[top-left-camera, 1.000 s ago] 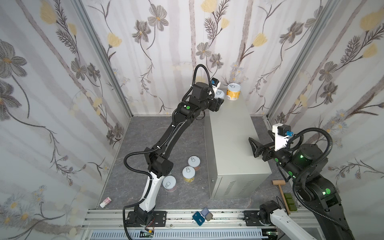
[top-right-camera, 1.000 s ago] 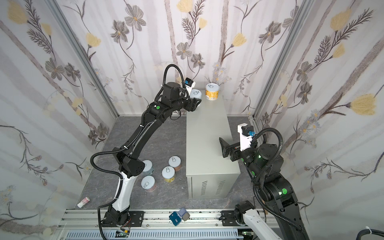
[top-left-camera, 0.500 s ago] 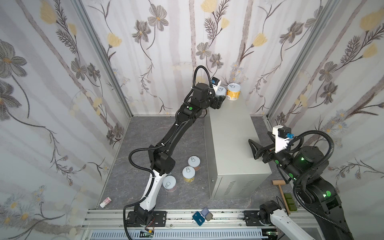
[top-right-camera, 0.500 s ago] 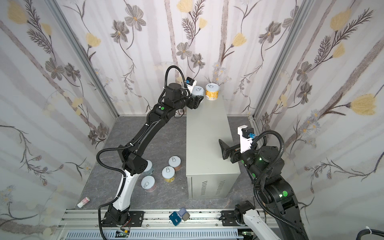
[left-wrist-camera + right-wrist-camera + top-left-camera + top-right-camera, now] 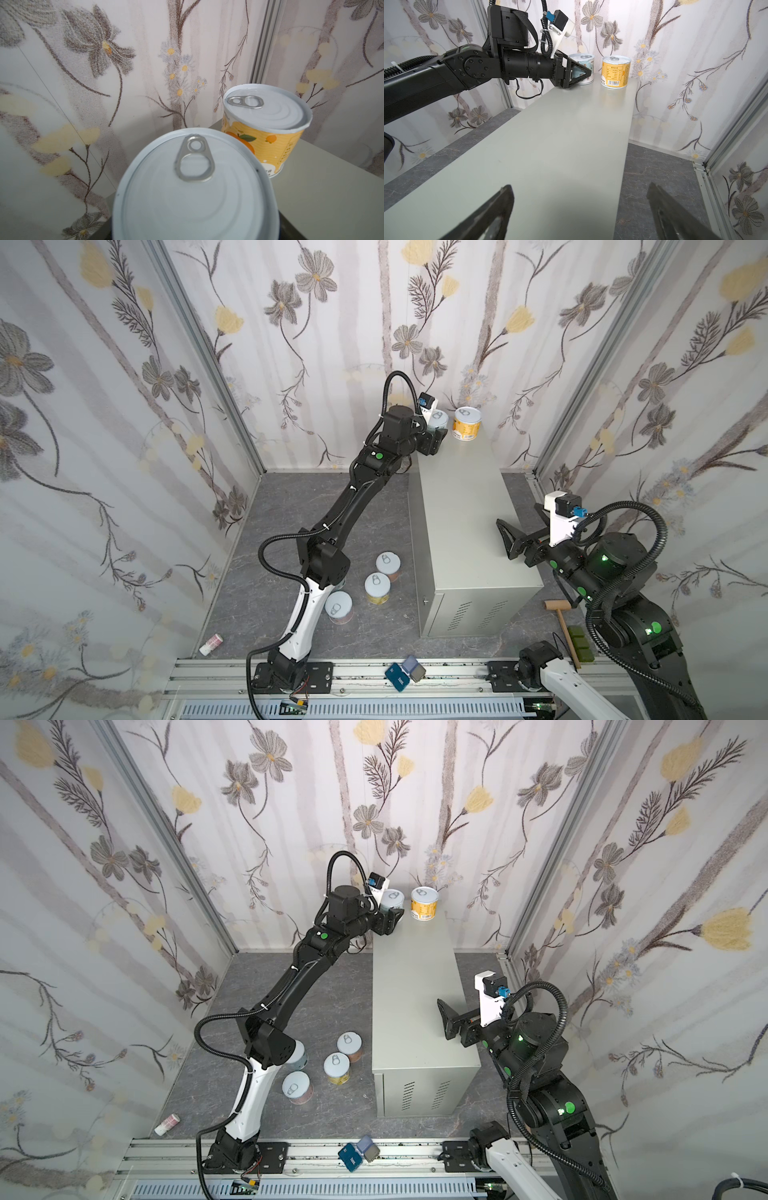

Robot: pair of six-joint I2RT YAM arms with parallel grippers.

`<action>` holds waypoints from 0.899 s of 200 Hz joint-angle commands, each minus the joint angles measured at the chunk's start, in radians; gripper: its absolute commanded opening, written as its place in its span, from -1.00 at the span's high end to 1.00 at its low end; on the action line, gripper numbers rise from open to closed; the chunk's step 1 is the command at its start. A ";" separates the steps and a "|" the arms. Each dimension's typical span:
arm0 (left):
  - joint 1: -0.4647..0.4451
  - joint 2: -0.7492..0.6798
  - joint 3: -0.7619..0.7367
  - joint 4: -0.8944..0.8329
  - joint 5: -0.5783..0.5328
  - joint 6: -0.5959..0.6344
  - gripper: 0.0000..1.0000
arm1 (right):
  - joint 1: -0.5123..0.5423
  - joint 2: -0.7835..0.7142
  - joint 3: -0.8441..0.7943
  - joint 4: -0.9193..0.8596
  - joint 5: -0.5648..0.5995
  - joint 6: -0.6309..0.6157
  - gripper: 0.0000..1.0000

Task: Place and organize the canned foods onto the counter
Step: 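Move the blue can beside the yellow can with the left gripper while right retracts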

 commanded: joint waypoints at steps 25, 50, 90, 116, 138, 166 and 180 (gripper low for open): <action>0.003 0.011 0.003 -0.050 0.045 0.010 -0.53 | 0.000 0.010 0.005 0.045 -0.017 -0.003 -0.99; 0.000 0.009 0.002 -0.057 0.049 0.009 -0.53 | 0.000 0.012 0.007 0.047 -0.015 -0.003 -0.99; -0.001 0.010 0.003 -0.065 0.053 0.011 -0.53 | 0.000 0.012 0.003 0.048 -0.015 -0.003 -0.99; 0.000 0.010 0.003 -0.070 0.053 0.011 -0.54 | 0.000 0.006 0.001 0.046 -0.012 -0.004 -0.99; -0.001 0.010 0.003 -0.067 0.053 0.012 -0.56 | 0.000 0.003 0.001 0.044 -0.009 -0.004 -0.99; -0.001 0.010 0.002 -0.059 0.054 0.011 -0.58 | 0.000 0.003 0.001 0.042 -0.008 -0.004 -0.99; -0.002 0.010 0.002 -0.059 0.052 0.011 -0.62 | 0.000 -0.001 -0.001 0.043 -0.008 -0.004 -0.99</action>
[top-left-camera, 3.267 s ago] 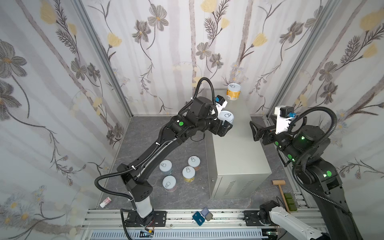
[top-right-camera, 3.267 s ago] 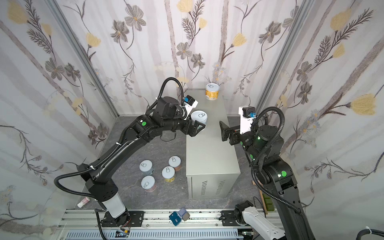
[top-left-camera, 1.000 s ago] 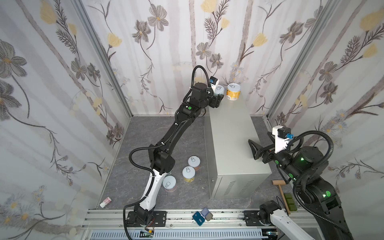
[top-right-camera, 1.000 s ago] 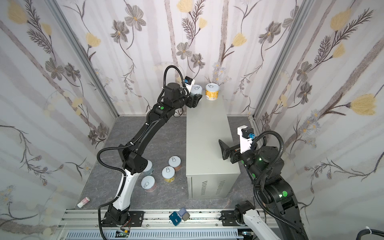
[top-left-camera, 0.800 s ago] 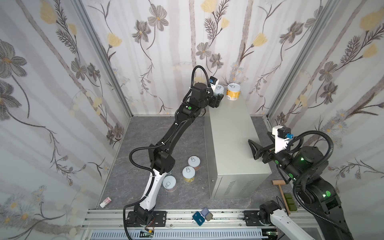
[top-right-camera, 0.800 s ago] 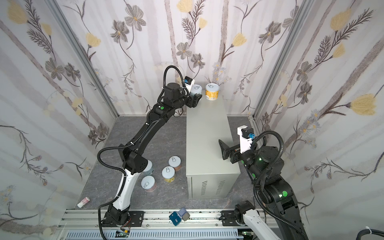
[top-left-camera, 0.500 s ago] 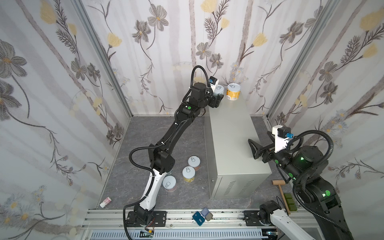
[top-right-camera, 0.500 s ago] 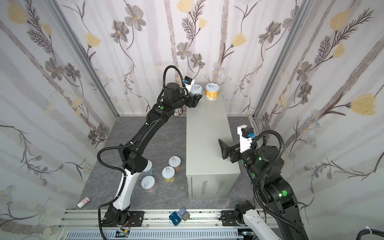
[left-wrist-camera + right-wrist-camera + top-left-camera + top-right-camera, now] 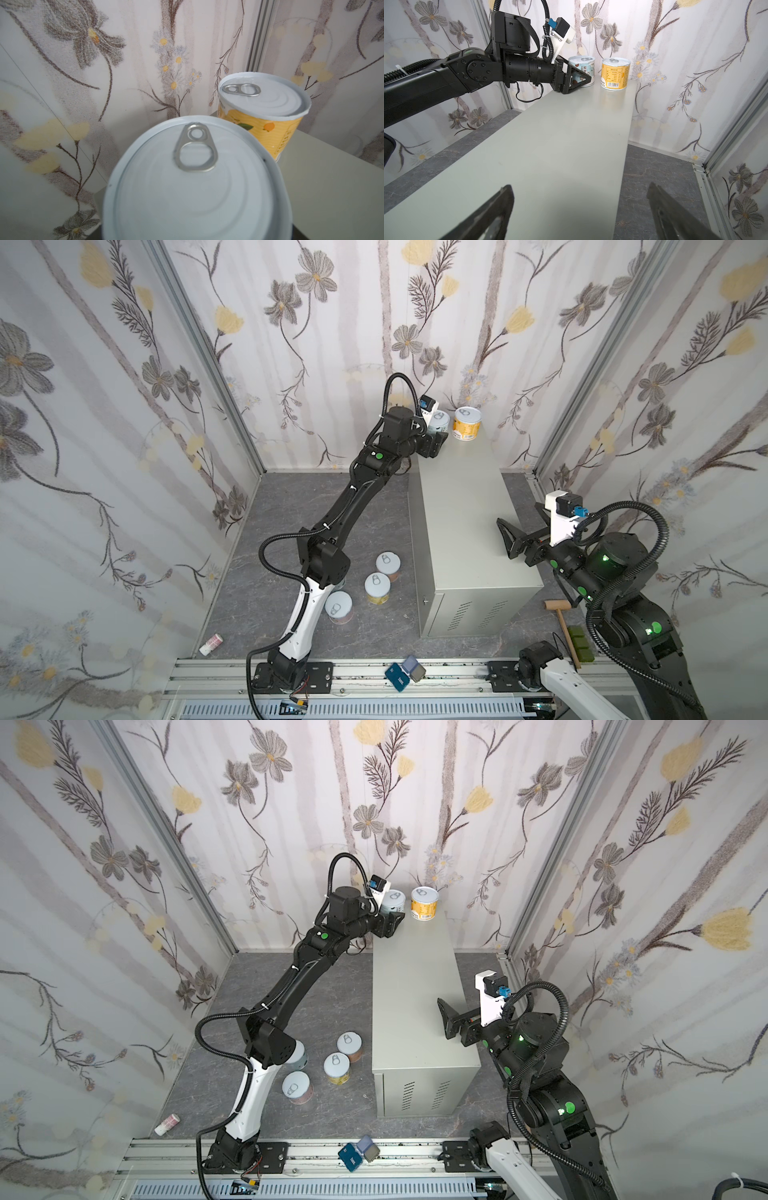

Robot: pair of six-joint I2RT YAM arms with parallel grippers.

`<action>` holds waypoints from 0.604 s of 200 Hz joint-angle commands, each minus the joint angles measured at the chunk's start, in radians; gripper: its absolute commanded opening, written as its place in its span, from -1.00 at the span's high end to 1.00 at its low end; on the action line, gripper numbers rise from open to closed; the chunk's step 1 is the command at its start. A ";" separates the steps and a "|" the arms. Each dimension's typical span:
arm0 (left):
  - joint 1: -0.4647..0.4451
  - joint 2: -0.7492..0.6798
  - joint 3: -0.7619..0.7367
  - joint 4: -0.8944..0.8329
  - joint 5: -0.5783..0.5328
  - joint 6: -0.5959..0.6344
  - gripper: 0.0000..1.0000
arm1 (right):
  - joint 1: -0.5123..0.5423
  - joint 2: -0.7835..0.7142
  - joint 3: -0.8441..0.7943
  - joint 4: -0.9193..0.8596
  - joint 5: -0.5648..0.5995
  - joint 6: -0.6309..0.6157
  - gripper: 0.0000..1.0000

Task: Place and organize the canned foods onto the counter
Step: 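Move the blue can beside the yellow can with the left gripper while right retracts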

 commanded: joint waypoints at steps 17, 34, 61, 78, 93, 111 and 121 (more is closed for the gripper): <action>-0.001 0.001 0.003 -0.033 0.009 0.001 -0.86 | 0.000 -0.006 -0.006 0.036 -0.008 -0.003 -0.99; -0.001 -0.014 0.003 -0.039 0.021 -0.002 -1.00 | 0.000 -0.005 -0.008 0.034 -0.008 -0.004 -0.99; 0.001 -0.055 -0.003 -0.080 0.019 0.004 -1.00 | 0.000 -0.010 -0.004 0.033 -0.005 -0.003 -0.99; 0.002 -0.106 -0.044 -0.095 0.013 0.006 -1.00 | 0.000 -0.013 -0.003 0.031 0.000 -0.004 -0.99; 0.006 -0.176 -0.122 -0.089 0.005 -0.001 -1.00 | 0.000 -0.013 -0.003 0.027 0.007 -0.003 -0.99; 0.012 -0.279 -0.234 -0.096 -0.003 -0.002 -1.00 | 0.000 -0.013 0.001 0.019 0.016 0.000 -0.99; 0.012 -0.344 -0.302 -0.102 -0.018 -0.002 -1.00 | 0.000 -0.010 0.008 0.011 0.025 0.004 -0.99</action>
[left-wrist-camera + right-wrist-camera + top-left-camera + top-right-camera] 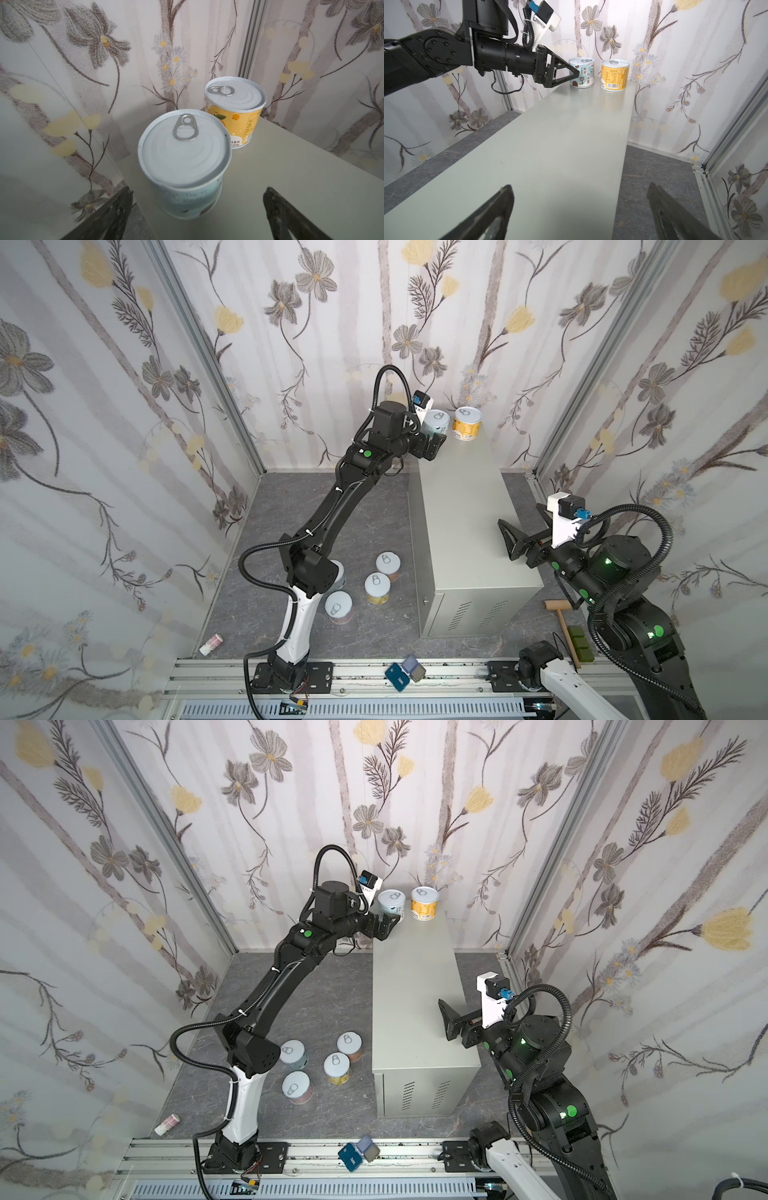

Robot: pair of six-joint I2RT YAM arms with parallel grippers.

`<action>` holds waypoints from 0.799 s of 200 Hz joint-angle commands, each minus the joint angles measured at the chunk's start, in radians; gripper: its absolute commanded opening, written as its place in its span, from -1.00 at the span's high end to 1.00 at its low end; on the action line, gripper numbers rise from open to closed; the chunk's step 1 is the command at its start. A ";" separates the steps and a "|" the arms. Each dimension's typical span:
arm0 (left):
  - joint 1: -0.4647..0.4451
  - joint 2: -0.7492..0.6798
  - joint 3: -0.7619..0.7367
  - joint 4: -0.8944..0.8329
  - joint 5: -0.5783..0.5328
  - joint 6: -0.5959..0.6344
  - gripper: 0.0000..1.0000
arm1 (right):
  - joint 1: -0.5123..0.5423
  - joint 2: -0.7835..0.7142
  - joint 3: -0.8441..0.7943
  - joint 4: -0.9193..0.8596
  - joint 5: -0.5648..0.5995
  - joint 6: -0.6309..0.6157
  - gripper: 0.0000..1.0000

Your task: Place and organize the canned foods onto the counter

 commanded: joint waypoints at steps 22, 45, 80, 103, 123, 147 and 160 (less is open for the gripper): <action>0.004 -0.253 -0.263 -0.031 -0.075 -0.001 -1.00 | 0.000 0.014 0.036 -0.011 0.032 0.014 -0.99; 0.007 -0.395 -0.434 -0.051 -0.108 -0.007 -1.00 | 0.000 0.021 0.057 -0.026 0.027 0.023 -0.99; 0.009 -0.527 -0.608 -0.051 -0.153 -0.011 -1.00 | 0.000 0.042 0.099 -0.039 0.059 0.054 -0.99; 0.011 -0.526 -0.614 -0.037 -0.157 -0.001 -1.00 | 0.000 0.070 0.127 -0.055 0.129 0.089 -0.99; 0.020 -0.475 -0.569 -0.027 -0.141 -0.011 -1.00 | -0.001 0.078 0.137 -0.060 0.170 0.112 -0.99; 0.023 -0.378 -0.474 -0.020 -0.131 -0.016 -1.00 | 0.000 0.091 0.164 -0.083 0.199 0.126 -0.99; 0.023 -0.319 -0.411 -0.022 -0.125 -0.015 -1.00 | 0.000 0.092 0.177 -0.095 0.205 0.125 -0.99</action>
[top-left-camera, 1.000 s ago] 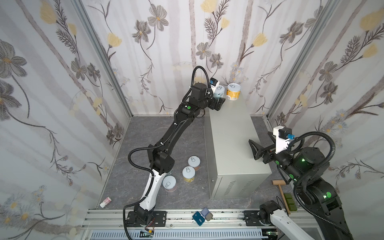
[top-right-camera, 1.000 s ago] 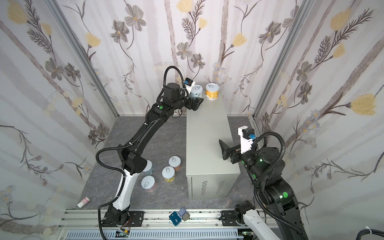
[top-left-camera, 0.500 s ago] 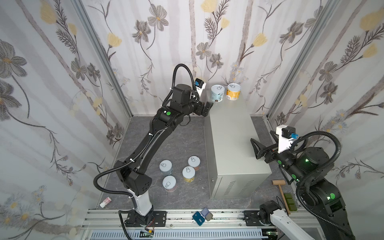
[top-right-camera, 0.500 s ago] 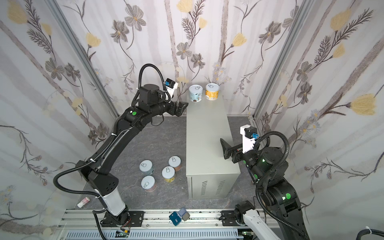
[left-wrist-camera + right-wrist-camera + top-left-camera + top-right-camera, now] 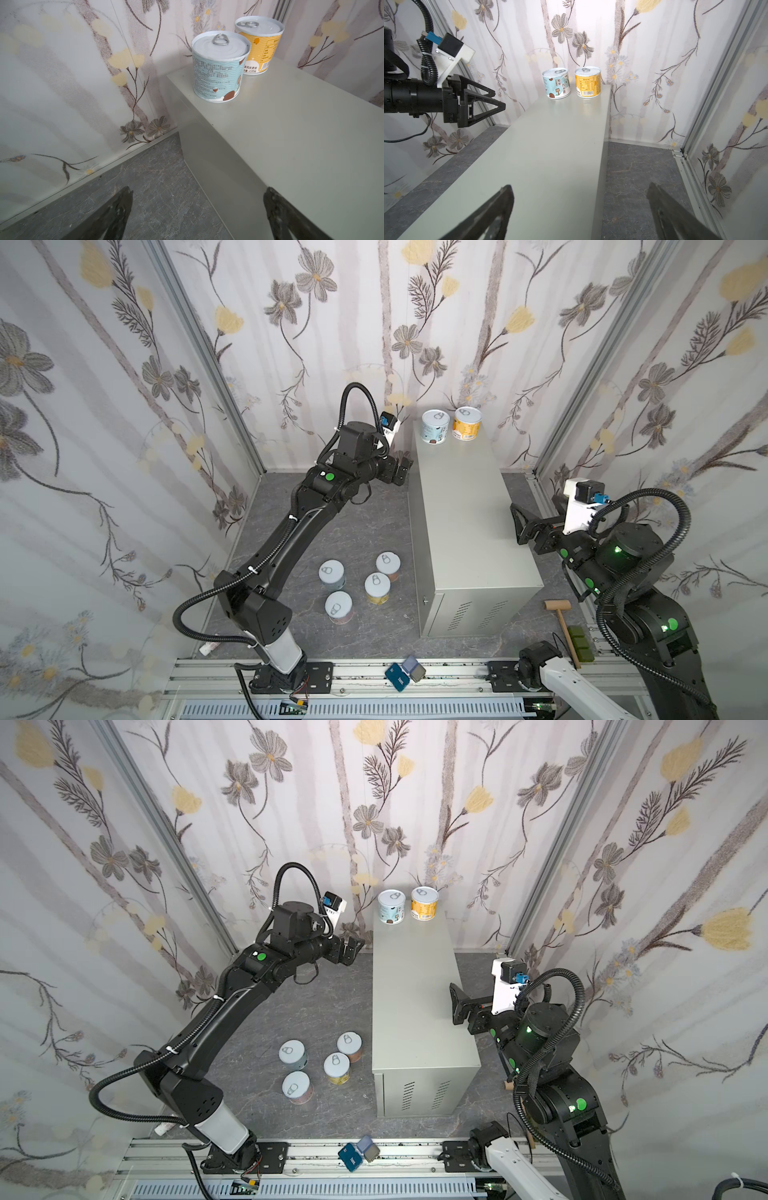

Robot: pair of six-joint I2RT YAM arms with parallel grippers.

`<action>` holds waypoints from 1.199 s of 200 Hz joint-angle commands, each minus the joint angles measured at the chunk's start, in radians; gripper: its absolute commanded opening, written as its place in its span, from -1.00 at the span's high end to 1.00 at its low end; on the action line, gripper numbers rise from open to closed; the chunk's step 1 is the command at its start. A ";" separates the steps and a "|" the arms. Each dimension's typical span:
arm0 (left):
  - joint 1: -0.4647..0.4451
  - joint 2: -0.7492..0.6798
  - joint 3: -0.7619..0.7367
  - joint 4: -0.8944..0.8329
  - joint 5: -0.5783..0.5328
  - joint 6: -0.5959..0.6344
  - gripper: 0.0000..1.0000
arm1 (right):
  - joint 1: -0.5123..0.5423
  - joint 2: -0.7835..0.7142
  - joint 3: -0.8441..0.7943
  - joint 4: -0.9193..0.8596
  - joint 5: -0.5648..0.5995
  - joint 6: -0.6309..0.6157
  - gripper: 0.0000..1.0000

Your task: Place and organize the canned foods onto the counter

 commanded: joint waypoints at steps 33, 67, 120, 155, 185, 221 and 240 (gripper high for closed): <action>0.001 0.231 0.282 -0.019 0.015 -0.009 -1.00 | 0.000 -0.015 0.032 -0.044 0.046 0.030 -0.99; 0.001 0.365 0.470 -0.073 0.030 -0.031 -1.00 | -0.001 -0.039 0.025 -0.063 0.073 0.025 -0.99; 0.000 0.429 0.526 -0.059 0.025 -0.039 -1.00 | -0.002 -0.047 0.026 -0.069 0.091 0.011 -0.99; 0.000 0.441 0.531 -0.056 0.038 -0.043 -1.00 | -0.001 -0.047 0.020 -0.068 0.094 0.008 -0.99; 0.001 0.454 0.540 -0.055 0.041 -0.045 -1.00 | 0.000 -0.050 0.016 -0.066 0.095 0.006 -0.99; 0.000 0.474 0.562 -0.054 0.042 -0.051 -1.00 | 0.000 -0.055 0.007 -0.062 0.097 0.006 -0.99; 0.001 0.483 0.571 -0.054 0.042 -0.050 -1.00 | 0.000 -0.055 0.010 -0.063 0.099 0.006 -0.99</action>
